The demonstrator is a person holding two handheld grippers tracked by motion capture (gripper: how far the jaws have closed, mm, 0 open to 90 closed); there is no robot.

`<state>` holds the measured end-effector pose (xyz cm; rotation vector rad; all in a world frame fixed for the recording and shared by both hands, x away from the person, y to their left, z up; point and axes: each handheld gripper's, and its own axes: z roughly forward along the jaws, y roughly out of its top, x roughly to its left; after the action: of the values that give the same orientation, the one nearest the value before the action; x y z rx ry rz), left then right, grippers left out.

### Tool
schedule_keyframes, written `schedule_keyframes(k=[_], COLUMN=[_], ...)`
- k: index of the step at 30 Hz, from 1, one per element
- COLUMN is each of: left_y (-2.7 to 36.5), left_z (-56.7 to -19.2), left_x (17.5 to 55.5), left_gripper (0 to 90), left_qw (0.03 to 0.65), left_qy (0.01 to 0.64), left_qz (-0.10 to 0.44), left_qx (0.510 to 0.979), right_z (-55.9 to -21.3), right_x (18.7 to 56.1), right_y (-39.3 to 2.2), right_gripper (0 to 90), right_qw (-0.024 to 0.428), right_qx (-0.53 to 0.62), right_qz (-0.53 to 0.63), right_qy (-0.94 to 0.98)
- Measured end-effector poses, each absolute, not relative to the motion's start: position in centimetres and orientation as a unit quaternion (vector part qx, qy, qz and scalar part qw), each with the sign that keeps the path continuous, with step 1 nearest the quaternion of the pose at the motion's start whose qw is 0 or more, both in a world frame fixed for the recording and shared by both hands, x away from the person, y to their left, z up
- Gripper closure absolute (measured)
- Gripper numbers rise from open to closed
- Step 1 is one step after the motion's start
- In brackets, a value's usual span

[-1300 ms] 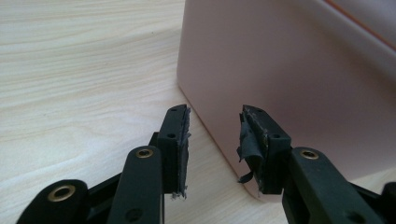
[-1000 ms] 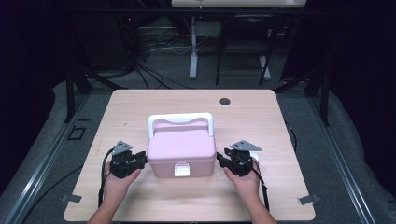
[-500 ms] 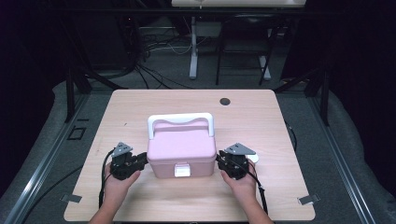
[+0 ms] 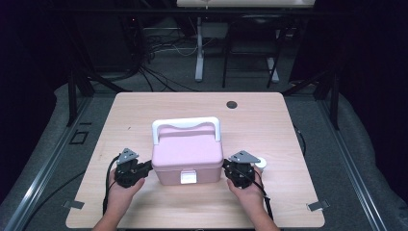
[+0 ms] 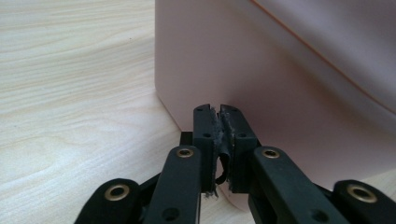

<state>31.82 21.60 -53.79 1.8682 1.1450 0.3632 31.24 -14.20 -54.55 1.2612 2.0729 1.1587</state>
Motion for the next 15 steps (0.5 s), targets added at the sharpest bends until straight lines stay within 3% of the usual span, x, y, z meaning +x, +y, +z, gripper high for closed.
schedule_keyframes(k=[15], left_y=[21.5], left_z=[-53.8], left_x=[30.9], left_gripper=[89.6], left_qw=[0.447], left_qy=[0.459], left_qz=[0.136], left_qx=[0.756], right_z=[-54.3], right_x=[29.9], right_y=[-14.4], right_gripper=[89.9], right_qw=[0.214], right_qx=[0.448], right_qz=[0.412], right_qy=[0.764])
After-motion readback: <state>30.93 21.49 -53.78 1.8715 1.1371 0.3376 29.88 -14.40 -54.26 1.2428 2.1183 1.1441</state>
